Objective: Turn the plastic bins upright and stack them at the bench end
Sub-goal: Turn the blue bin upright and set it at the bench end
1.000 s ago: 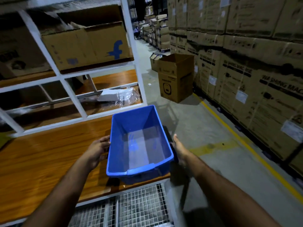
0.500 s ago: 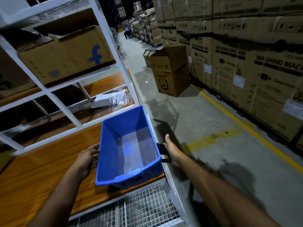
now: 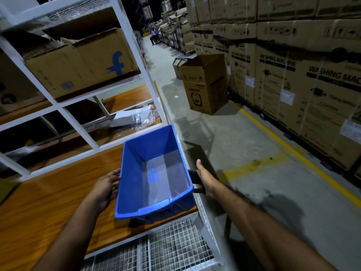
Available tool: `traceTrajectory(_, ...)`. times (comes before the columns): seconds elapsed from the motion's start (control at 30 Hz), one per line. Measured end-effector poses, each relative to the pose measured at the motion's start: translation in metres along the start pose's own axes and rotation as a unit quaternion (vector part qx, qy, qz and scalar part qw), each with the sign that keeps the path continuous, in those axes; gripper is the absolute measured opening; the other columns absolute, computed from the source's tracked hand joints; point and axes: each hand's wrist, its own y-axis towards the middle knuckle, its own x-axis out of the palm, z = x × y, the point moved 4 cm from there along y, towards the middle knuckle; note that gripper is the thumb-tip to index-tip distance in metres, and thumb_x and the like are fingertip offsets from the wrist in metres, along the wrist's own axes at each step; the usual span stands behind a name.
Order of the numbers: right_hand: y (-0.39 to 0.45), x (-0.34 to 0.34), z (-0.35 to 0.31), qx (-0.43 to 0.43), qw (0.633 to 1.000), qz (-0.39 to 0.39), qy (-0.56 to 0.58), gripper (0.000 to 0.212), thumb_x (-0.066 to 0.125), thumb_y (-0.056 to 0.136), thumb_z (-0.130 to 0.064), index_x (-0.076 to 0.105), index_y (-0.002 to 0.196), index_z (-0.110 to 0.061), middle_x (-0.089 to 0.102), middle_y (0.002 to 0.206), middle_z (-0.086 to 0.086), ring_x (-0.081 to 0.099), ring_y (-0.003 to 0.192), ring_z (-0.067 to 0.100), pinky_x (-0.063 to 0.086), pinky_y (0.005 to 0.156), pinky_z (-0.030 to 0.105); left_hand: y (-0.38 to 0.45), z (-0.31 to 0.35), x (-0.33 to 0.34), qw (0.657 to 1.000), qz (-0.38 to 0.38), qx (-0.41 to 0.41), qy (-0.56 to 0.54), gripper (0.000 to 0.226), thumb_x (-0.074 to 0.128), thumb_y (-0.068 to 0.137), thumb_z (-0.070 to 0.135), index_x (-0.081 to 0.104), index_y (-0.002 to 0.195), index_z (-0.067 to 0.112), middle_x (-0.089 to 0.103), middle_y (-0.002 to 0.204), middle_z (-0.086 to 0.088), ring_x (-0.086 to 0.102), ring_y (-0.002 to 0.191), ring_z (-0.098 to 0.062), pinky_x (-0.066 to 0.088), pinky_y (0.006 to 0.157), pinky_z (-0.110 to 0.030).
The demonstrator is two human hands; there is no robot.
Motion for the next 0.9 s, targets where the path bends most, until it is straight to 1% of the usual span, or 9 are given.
traceTrajectory(0.07, 0.002, 0.001, 0.000, -0.003, 1.000, 0.000, -0.008, 0.084, 0.022, 0.087, -0.078, 0.066, 0.120, -0.015, 0.073, 0.112, 0.004, 0.065, 0.110, 0.019, 0.049, 0.100, 0.045, 0.001, 0.000, 0.000, 1.000, -0.001, -0.001, -0.003, 0.039, 0.038, 0.101, 0.017, 0.052, 0.135, 0.028, 0.060, 0.125, -0.006, 0.059, 0.113, -0.027, 0.056, 0.073, -0.041)
traceTrajectory(0.13, 0.001, 0.003, -0.001, -0.004, 1.000, -0.002, -0.018, 0.084, 0.022, 0.087, -0.079, 0.068, 0.118, -0.015, 0.073, 0.112, 0.004, 0.065, 0.110, 0.020, 0.048, 0.101, 0.047, 0.000, 0.000, 0.000, 1.000, 0.001, 0.000, -0.004, 0.039, 0.038, 0.101, 0.017, 0.052, 0.135, 0.028, 0.059, 0.127, -0.006, 0.058, 0.115, -0.027, 0.054, 0.067, -0.038)
traceTrajectory(0.2, -0.002, 0.004, -0.003, -0.003, 1.000, 0.000, -0.023, 0.084, 0.023, 0.087, -0.078, 0.068, 0.116, -0.014, 0.074, 0.110, 0.004, 0.066, 0.108, 0.021, 0.050, 0.098, 0.045, 0.000, -0.001, -0.001, 1.000, 0.003, 0.002, -0.006, 0.039, 0.037, 0.101, 0.017, 0.052, 0.136, 0.027, 0.059, 0.127, -0.006, 0.058, 0.116, -0.027, 0.052, 0.065, -0.037)
traceTrajectory(0.37, -0.006, 0.005, -0.004, 0.000, 1.000, 0.013, -0.026, 0.081, 0.025, 0.089, -0.076, 0.068, 0.116, -0.013, 0.073, 0.109, 0.005, 0.067, 0.103, 0.020, 0.052, 0.079, 0.035, 0.005, -0.003, -0.004, 1.000, 0.001, 0.004, -0.012, 0.037, 0.039, 0.100, 0.017, 0.054, 0.132, 0.029, 0.059, 0.128, -0.005, 0.057, 0.116, -0.026, 0.054, 0.086, -0.046)
traceTrajectory(0.53, -0.005, 0.003, -0.004, 0.002, 0.999, 0.018, -0.027, 0.085, 0.028, 0.085, -0.079, 0.067, 0.118, -0.012, 0.073, 0.103, 0.004, 0.066, 0.101, 0.019, 0.051, 0.073, 0.033, 0.007, -0.004, -0.005, 1.000, -0.004, 0.007, -0.016, 0.039, 0.038, 0.101, 0.015, 0.053, 0.135, 0.028, 0.059, 0.128, -0.005, 0.057, 0.117, -0.026, 0.052, 0.092, -0.049)
traceTrajectory(0.67, -0.006, 0.003, -0.003, 0.002, 1.000, 0.015, -0.027, 0.083, 0.029, 0.086, -0.078, 0.068, 0.116, -0.012, 0.073, 0.107, 0.005, 0.066, 0.105, 0.021, 0.052, 0.080, 0.036, 0.007, -0.005, -0.004, 1.000, -0.007, 0.009, -0.018, 0.039, 0.038, 0.101, 0.015, 0.053, 0.135, 0.027, 0.059, 0.128, -0.006, 0.057, 0.117, -0.026, 0.054, 0.089, -0.047)
traceTrajectory(0.77, -0.005, 0.002, -0.003, -0.002, 0.999, 0.023, -0.027, 0.083, 0.030, 0.085, -0.079, 0.068, 0.118, -0.013, 0.073, 0.111, 0.006, 0.065, 0.108, 0.022, 0.052, 0.084, 0.037, 0.010, -0.006, -0.005, 1.000, -0.012, 0.013, -0.021, 0.040, 0.039, 0.100, 0.014, 0.051, 0.137, 0.027, 0.060, 0.123, -0.005, 0.059, 0.114, -0.025, 0.053, 0.093, -0.050)
traceTrajectory(0.87, -0.009, 0.004, -0.009, -0.014, 0.998, 0.022, -0.052, 0.084, 0.030, 0.081, -0.083, 0.062, 0.128, -0.020, 0.070, 0.119, -0.002, 0.063, 0.112, 0.020, 0.048, 0.099, 0.044, 0.010, -0.007, -0.007, 1.000, -0.011, 0.022, -0.014, 0.042, 0.043, 0.100, 0.016, 0.048, 0.139, 0.028, 0.061, 0.117, -0.002, 0.059, 0.110, -0.024, 0.053, 0.091, -0.050)
traceTrajectory(0.9, -0.012, 0.006, -0.015, -0.024, 0.997, 0.023, -0.064, 0.081, 0.029, 0.084, -0.080, 0.057, 0.133, -0.023, 0.066, 0.122, -0.005, 0.060, 0.113, 0.018, 0.047, 0.096, 0.041, 0.011, -0.007, -0.008, 0.999, -0.007, 0.030, -0.010, 0.042, 0.044, 0.099, 0.019, 0.046, 0.141, 0.027, 0.061, 0.117, -0.002, 0.060, 0.109, -0.025, 0.054, 0.090, -0.049)
